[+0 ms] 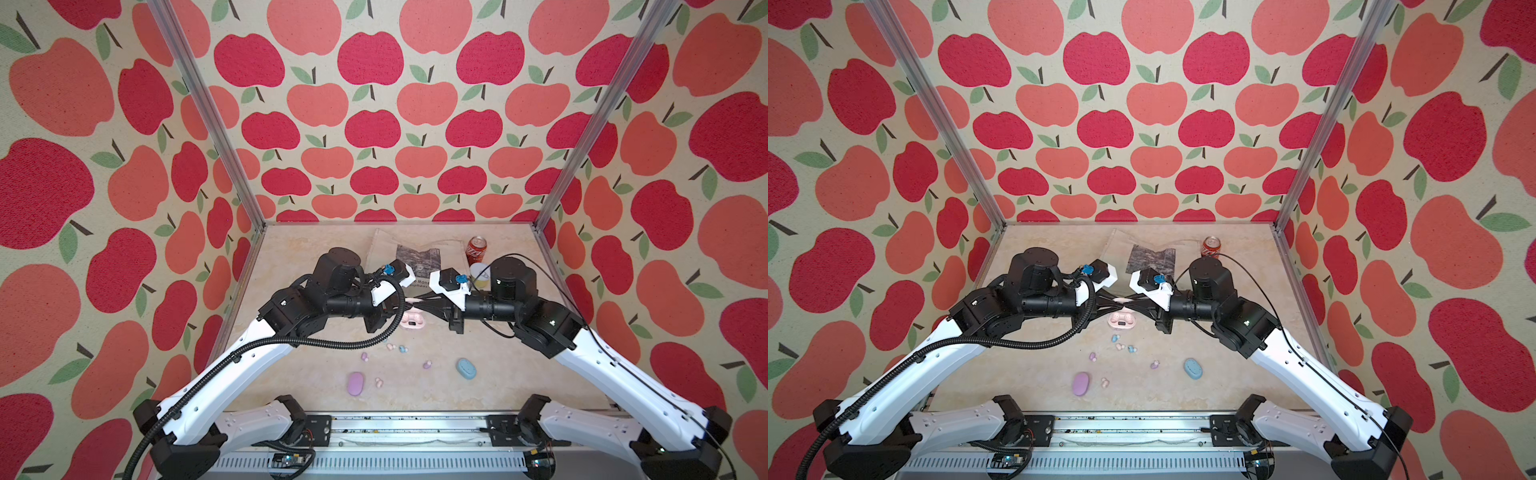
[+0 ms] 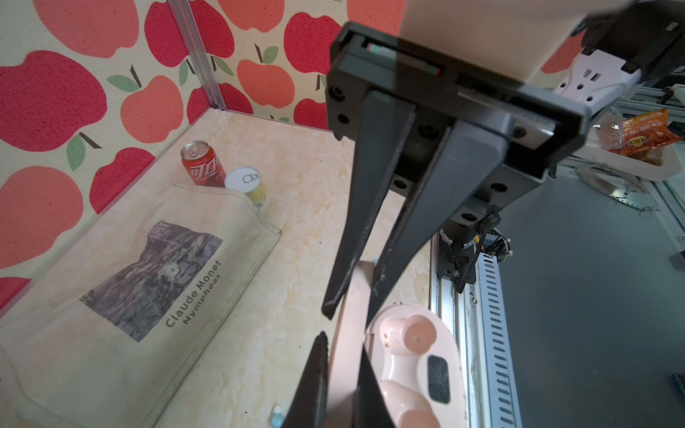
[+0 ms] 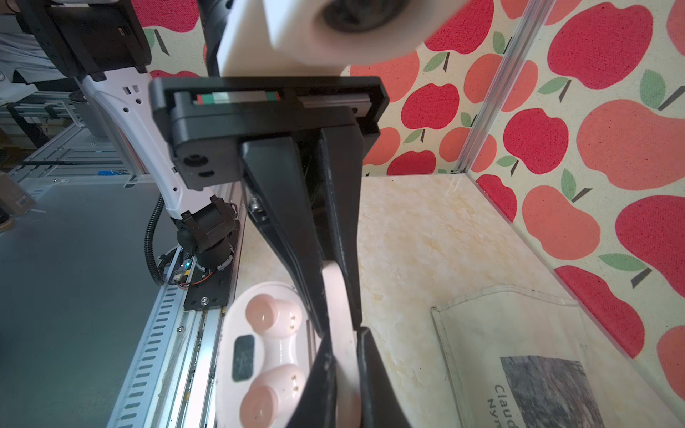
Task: Insert wireless bluetooth earbuds into charging case
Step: Pass the charging case, then pick up the wireless bluetooth earbud from the center of the table.
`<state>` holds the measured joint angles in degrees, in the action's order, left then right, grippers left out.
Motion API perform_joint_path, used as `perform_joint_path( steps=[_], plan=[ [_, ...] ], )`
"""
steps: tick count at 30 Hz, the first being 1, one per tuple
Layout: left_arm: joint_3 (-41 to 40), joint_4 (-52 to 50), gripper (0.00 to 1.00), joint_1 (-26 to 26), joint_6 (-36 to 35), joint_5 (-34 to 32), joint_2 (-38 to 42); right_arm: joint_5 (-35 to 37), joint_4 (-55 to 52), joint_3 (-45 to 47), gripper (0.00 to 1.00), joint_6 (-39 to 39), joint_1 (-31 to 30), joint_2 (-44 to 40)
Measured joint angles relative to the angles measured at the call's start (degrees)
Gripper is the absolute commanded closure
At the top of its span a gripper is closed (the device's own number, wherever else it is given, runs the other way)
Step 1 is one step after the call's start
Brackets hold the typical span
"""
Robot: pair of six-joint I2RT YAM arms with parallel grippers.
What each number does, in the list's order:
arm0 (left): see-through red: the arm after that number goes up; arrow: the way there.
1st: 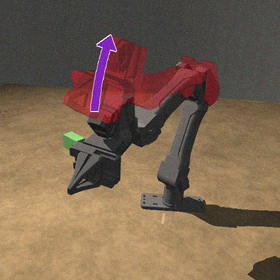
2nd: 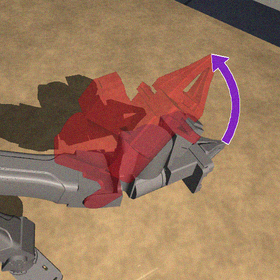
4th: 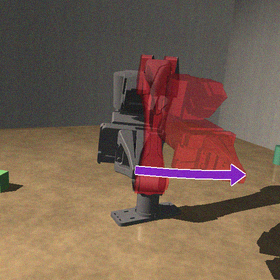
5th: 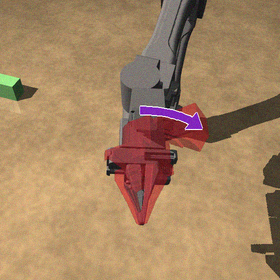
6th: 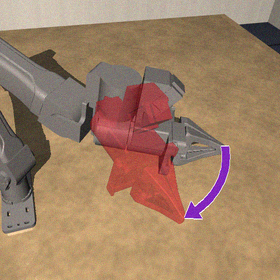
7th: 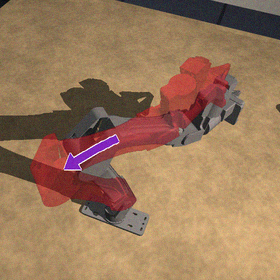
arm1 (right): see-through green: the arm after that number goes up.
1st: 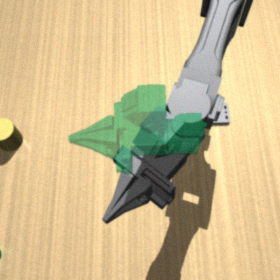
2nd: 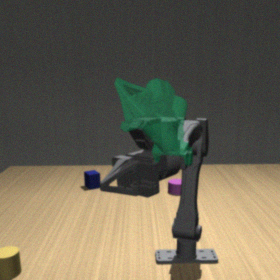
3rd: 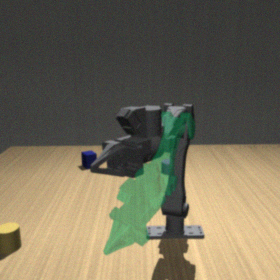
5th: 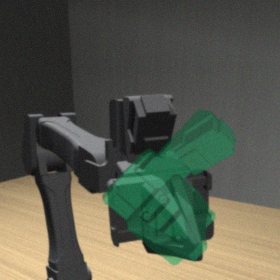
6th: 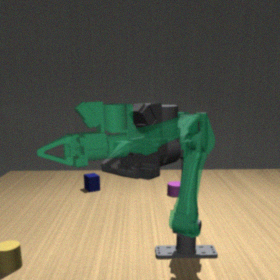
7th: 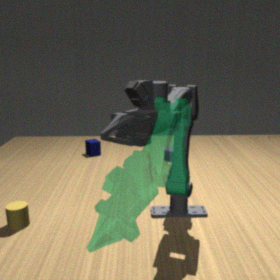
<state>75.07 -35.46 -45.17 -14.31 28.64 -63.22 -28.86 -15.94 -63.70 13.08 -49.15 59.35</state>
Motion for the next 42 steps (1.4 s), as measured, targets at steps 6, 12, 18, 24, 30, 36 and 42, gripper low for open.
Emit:
perform_joint_path(
  steps=[6, 12, 18, 24, 30, 36, 42],
  plan=[
    [-4.42, 1.81, 1.0, 0.66, 6.71, -7.34, 5.51, 4.24, 4.66, 0.66, 0.63, -6.29, -0.09, -2.99],
    [-6.19, 1.44, 1.0, 6.43, 18.51, -14.58, 8.66, 9.79, 3.28, -1.33, 0.6, -19.8, 1.62, -4.26],
    [-10.19, 0.48, 1.0, 16.39, 28.48, -17.79, 14.14, 12.33, -3.82, -3.72, 0.63, -31.34, 0.94, -1.4],
    [-15.26, -1.49, 1.0, 23.56, 34.75, -16.59, 19.98, 16.87, -15.23, -4.37, 0.61, -29.29, -2.38, 8.63],
    [-18.99, -5.09, 1.0, 27.3, 39.26, -13.53, 22.34, 21.7, -20.52, -4.74, 0.6, -19.93, -6.51, 22.32],
    [-25.57, -5.97, 1.0, 28.06, 40.59, -12.68, 25.29, 26.38, -20.7, -7.15, 0.61, -11.89, -12.09, 34.84],
    [-28.04, -6.03, 1.0, 28.15, 40.57, -12.68, 26.86, 28.2, -18.82, -8.57, 0.6, -5.73, -13.55, 42.6]
  ],
)
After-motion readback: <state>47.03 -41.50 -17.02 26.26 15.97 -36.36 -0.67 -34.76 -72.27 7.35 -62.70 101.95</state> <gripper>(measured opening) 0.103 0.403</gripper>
